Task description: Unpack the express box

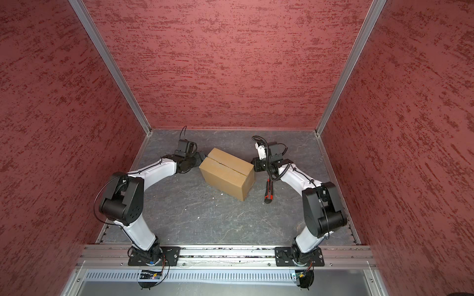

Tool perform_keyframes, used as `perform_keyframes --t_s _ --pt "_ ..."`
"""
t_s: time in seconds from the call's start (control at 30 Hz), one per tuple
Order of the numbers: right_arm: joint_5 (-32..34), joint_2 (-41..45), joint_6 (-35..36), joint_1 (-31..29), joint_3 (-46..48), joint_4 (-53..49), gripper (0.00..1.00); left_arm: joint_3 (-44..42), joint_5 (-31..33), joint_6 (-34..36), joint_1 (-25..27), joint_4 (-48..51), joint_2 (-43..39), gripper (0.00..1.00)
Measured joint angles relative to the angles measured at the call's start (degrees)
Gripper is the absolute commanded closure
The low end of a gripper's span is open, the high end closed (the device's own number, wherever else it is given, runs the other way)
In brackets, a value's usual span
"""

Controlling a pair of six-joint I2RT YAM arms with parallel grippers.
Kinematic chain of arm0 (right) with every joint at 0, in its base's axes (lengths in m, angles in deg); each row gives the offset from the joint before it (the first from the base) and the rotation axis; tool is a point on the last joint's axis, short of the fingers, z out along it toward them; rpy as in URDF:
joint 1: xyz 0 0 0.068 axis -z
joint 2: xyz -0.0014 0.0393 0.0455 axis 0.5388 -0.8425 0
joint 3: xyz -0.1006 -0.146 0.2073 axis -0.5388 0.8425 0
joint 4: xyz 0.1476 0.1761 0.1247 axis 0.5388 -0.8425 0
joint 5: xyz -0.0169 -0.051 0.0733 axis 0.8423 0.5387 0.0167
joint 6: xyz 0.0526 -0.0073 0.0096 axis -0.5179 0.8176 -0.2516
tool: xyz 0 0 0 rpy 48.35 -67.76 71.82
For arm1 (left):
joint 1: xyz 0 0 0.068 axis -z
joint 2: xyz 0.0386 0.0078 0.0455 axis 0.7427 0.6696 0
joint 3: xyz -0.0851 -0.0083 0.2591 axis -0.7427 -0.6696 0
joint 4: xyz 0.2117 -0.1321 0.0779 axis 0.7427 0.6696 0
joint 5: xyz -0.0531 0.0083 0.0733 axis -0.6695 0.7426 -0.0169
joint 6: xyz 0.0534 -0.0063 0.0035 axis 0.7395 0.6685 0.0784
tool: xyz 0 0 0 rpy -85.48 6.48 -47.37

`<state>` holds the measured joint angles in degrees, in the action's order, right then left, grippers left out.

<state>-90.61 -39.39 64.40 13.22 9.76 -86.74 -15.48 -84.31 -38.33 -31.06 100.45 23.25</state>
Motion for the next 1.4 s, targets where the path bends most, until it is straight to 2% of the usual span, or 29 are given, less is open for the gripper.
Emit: perform_keyframes --t_s 0.17,0.3,0.43,0.57,0.67,0.77,1.0,1.17,1.4 --pt "0.57 7.61 -4.17 -6.86 8.00 1.14 0.58 9.01 -2.69 1.46 0.22 -0.79 4.85 0.00" --pt "3.50 15.37 -8.52 -11.80 13.44 1.55 0.58 14.38 -3.98 2.97 -0.85 -0.33 7.34 0.00" --pt "7.48 23.82 -13.51 -13.55 17.55 1.14 0.57 14.47 -5.20 3.76 -3.89 0.87 6.19 0.00" --pt "10.86 28.44 -17.27 -13.55 17.66 -1.11 0.56 8.96 -6.21 3.93 -7.58 2.10 0.48 0.00" --pt "13.07 27.96 -19.08 -13.55 15.58 -4.39 0.54 3.06 -6.69 3.76 -9.16 3.10 -6.82 0.00" --pt "14.93 25.31 -19.61 -13.55 12.31 -7.10 0.55 -3.45 -7.17 3.21 -8.26 3.48 -14.99 0.00" --pt "16.15 16.96 -19.58 -13.55 5.75 -7.91 0.55 -16.48 -6.69 1.68 -0.42 7.34 -29.94 0.00" --pt "15.65 13.29 -19.96 -13.79 5.40 -6.99 0.55 -20.33 -5.40 0.57 5.18 9.20 -34.34 0.00" --pt "14.88 11.76 -20.92 -16.55 5.40 -5.40 0.56 -22.80 -4.92 -1.29 7.28 8.41 -31.30 0.01"
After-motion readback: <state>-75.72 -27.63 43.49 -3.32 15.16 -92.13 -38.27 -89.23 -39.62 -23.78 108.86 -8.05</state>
